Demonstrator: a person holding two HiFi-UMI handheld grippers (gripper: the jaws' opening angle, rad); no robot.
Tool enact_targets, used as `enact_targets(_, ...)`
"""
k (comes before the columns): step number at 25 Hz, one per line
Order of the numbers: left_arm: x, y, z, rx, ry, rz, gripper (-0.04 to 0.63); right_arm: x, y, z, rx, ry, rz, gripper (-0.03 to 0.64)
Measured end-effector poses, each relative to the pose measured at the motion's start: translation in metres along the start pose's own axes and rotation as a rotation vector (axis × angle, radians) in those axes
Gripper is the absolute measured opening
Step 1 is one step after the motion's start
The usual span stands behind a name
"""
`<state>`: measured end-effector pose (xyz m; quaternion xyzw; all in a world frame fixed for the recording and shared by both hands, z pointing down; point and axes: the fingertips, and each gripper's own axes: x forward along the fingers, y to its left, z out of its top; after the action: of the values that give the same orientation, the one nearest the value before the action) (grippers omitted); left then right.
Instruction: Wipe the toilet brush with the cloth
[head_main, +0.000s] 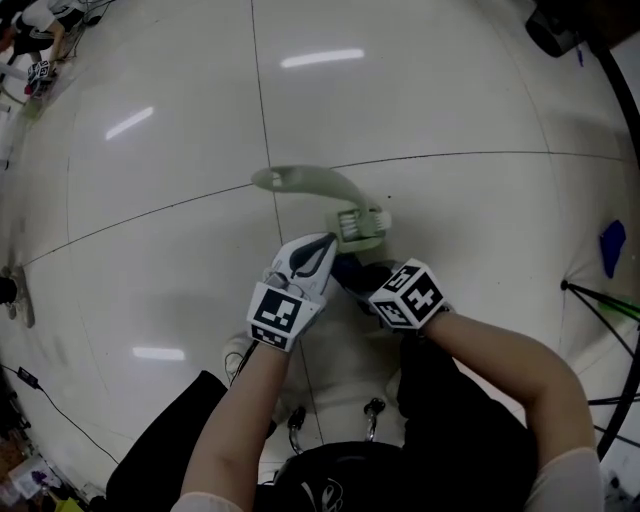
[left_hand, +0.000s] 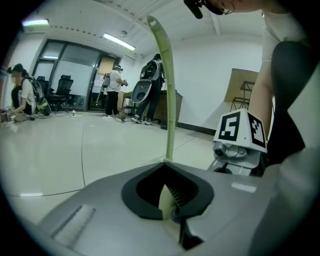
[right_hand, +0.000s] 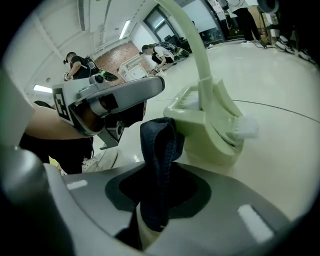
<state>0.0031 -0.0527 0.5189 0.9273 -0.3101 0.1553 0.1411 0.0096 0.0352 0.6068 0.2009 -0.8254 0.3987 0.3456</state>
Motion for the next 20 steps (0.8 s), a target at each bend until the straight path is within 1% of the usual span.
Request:
enact_targets(2,0.004,-0.004,-0.007,0.011,0.025,-0.023,0.005,0.004,-0.005,-0.004,0.041,0.01,-0.002,0.106)
enact_targets(6,0.004,-0.001,-0.019,-0.004,0.067,-0.008,0.005,0.003,-0.023,-0.009,0.123,0.016,-0.031,0.107)
enact_targets(9,0.004,0.0,-0.024,0.002,0.081,-0.009,0.005,-0.006,-0.042,-0.016,0.166,0.027,-0.056,0.107)
enact_targets(11,0.003,0.001,-0.025,0.002,0.082,-0.002,0.005,-0.014,-0.058,-0.026,0.215,0.045,-0.092,0.107)
enact_targets(13,0.002,0.0,-0.026,0.0,0.082,0.002,0.005,-0.025,-0.077,-0.039,0.273,0.067,-0.157,0.107)
enact_targets(15,0.002,-0.001,-0.027,-0.003,0.083,0.002,0.005,-0.036,-0.087,-0.05,0.3,0.084,-0.196,0.107)
enact_targets(16,0.002,-0.002,-0.027,-0.002,0.084,0.002,0.005,-0.038,-0.085,-0.052,0.293,0.094,-0.191,0.107)
enact_targets(17,0.001,-0.002,-0.027,0.002,0.084,0.005,0.005,-0.037,-0.077,-0.053,0.272,0.106,-0.168,0.106)
enact_targets(18,0.001,-0.002,-0.026,0.005,0.083,0.011,0.005,-0.033,-0.065,-0.051,0.242,0.119,-0.125,0.107)
enact_targets(20,0.0,-0.001,-0.023,0.009,0.076,0.031,0.005,-0.016,-0.031,-0.043,0.167,0.148,-0.004,0.107)
